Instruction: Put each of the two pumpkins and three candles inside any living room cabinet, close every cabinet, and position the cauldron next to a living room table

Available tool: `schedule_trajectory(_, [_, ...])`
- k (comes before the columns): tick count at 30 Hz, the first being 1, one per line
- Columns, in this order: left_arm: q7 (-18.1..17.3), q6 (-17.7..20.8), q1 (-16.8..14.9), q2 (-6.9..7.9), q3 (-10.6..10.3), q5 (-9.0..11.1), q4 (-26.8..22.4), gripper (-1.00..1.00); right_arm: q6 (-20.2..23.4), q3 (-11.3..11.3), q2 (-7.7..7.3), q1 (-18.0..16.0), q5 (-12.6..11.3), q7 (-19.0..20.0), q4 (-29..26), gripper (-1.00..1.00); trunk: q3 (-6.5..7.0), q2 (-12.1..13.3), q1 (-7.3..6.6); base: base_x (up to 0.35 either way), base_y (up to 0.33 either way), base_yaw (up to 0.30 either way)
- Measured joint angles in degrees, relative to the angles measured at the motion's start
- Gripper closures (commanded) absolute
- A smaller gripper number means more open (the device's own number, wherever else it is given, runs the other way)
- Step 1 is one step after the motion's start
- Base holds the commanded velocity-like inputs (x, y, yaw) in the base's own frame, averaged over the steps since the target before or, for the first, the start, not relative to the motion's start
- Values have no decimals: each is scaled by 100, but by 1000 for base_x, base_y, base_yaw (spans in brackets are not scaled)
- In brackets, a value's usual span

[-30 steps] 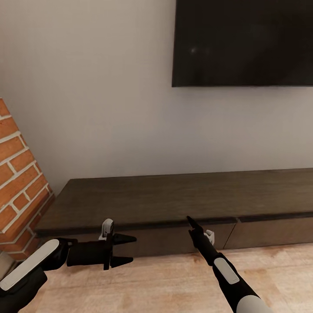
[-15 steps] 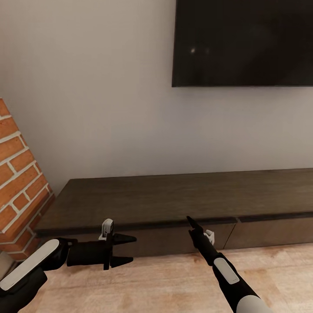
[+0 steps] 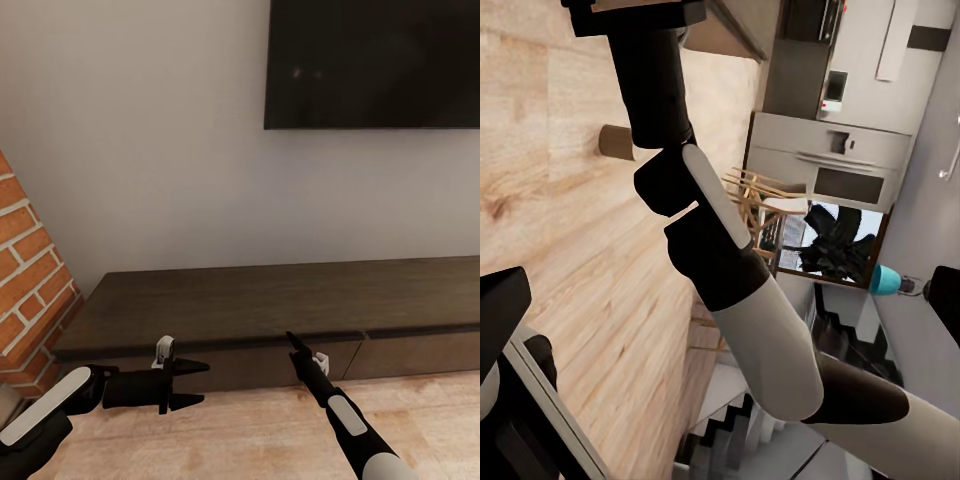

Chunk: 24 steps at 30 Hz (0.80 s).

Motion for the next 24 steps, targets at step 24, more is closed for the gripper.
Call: schedule_trajectory(24, [0,-3,0,0,0,1,0,-100,-7,0,1,0,0,0,0,-100,-421,-26,49,0,0,0])
